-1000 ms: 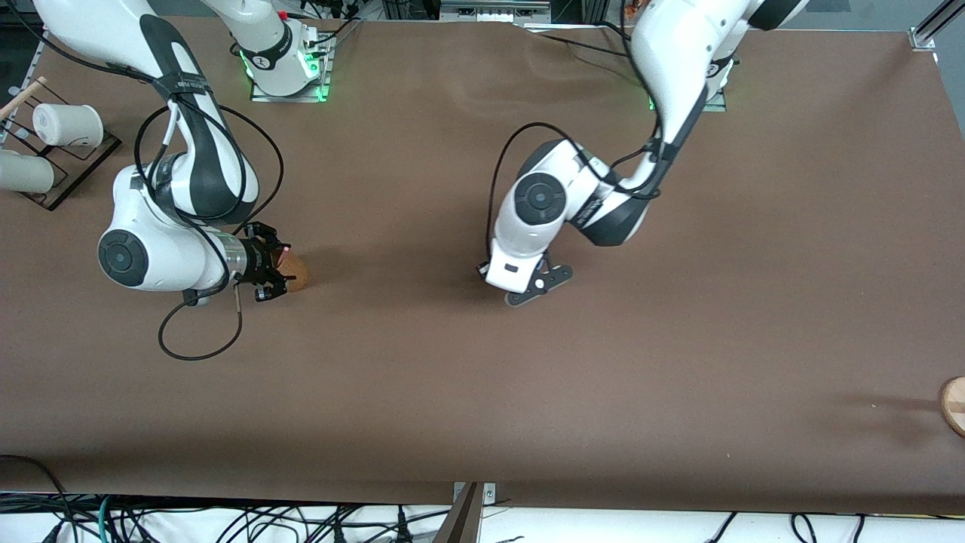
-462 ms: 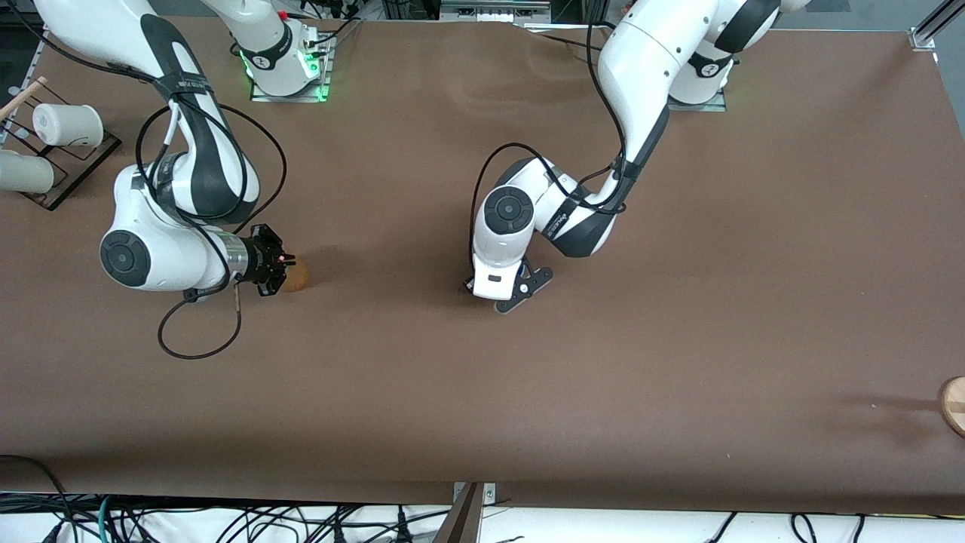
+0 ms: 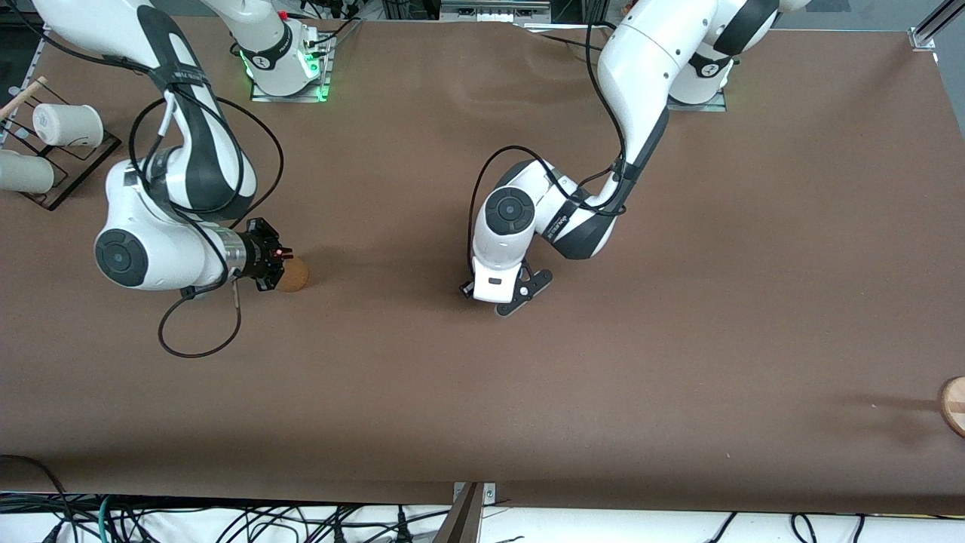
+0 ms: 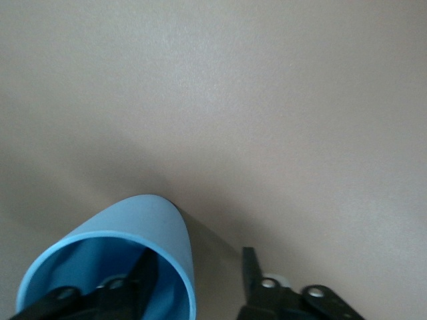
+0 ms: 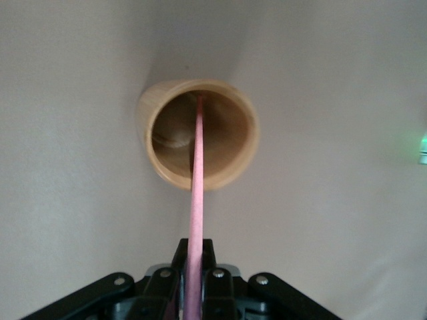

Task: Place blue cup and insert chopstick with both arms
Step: 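Set down the blue cup while the right gripper pulls out the chopstick, then move the pink chopstick over the blue cup with the right gripper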

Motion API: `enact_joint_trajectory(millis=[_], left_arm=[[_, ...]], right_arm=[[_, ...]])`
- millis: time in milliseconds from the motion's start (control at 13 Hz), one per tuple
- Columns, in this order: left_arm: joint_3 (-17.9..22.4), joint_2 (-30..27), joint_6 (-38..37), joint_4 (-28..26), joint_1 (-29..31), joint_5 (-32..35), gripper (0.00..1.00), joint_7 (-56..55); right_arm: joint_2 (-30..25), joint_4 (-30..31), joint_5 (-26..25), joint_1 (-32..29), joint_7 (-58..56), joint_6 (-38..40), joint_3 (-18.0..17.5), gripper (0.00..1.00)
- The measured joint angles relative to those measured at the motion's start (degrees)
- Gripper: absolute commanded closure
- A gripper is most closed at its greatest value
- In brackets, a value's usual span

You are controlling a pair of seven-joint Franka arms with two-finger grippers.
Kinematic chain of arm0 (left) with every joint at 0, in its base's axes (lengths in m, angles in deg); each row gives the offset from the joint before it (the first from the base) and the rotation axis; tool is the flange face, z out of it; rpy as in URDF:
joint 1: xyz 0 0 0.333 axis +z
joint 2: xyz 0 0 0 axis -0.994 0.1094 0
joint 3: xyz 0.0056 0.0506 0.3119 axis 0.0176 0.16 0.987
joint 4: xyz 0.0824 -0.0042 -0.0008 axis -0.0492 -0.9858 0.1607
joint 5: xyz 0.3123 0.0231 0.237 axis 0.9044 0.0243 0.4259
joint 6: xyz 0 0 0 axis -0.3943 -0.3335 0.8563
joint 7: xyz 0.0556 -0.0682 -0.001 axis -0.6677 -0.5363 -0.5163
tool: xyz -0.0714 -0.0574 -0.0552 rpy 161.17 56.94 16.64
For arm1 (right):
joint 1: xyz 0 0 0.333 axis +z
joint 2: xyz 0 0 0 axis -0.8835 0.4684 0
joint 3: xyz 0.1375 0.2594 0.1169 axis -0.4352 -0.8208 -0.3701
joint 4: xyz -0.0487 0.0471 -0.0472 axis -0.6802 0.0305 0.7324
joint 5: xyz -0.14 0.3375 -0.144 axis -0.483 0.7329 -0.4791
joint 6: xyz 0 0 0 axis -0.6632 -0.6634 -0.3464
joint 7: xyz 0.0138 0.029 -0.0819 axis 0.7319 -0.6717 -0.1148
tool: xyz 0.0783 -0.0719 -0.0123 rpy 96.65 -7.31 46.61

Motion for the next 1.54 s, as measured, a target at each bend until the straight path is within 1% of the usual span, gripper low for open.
enact_joint_trajectory(millis=[154, 308, 385, 538, 692, 769, 923, 1077, 1231, 1308, 1385, 1538], left_arm=[[0.0, -1.2, -3.0, 1.7, 0.7, -3.2, 0.00, 0.3], [0.1, -5.0, -10.9, 3.7, 2.5, -5.5, 0.00, 4.4], [0.3, -8.0, -15.3, 4.4, 4.1, -5.6, 0.00, 7.7], [0.6, -15.1, -24.5, 4.7, 9.1, -5.7, 0.00, 17.4], [0.8, -21.2, -31.1, 4.5, 15.1, -5.7, 0.00, 28.6], [0.9, -23.6, -33.9, 4.3, 18.0, -5.7, 0.00, 33.9], [1.1, -27.1, -38.4, 3.9, 24.0, -5.7, 0.00, 46.0], [1.3, -29.8, -40.7, 2.8, 30.0, -5.7, 0.00, 56.5], [1.3, -32.7, -41.9, 0.4, 35.4, -5.6, 0.00, 64.2], [1.4, -34.3, -42.4, -1.1, 37.3, -4.8, 0.00, 68.1], [1.4, -35.9, -42.7, -2.7, 38.5, -2.7, 0.00, 72.0], [1.4, -38.7, -42.8, -5.3, 38.9, 0.8, 0.00, 75.7]], right_arm=[[-0.9, -5.1, 0.0, 0.3, 0.1, 7.7, 0.0, 1.00], [-1.4, -9.2, 0.0, 0.7, 1.3, 12.3, -0.1, 1.00], [-1.5, -11.1, 0.0, 1.0, 2.2, 13.6, -0.1, 1.00], [-1.5, -14.3, 0.2, 2.3, 3.8, 14.6, -0.4, 1.00], [-1.5, -16.6, 2.7, 3.8, 6.2, 14.2, -1.9, 1.00], [-1.4, -17.5, 4.8, 4.6, 7.5, 12.8, -2.6, 1.00], [-1.3, -18.7, 8.3, 6.7, 9.8, 7.1, -3.5, 1.00], [-0.8, -18.8, 10.3, 10.1, 13.0, 0.4, -3.9, 1.00], [1.3, -18.8, 11.7, 13.8, 15.8, -6.9, -4.1, 1.00], [2.7, -18.8, 12.4, 15.9, 17.1, -10.6, -4.1, 1.00], [4.3, -18.8, 13.1, 18.2, 18.8, -14.6, -4.2, 1.00], [7.0, -18.8, 13.5, 23.0, 21.0, -22.4, -4.3, 1.00]])
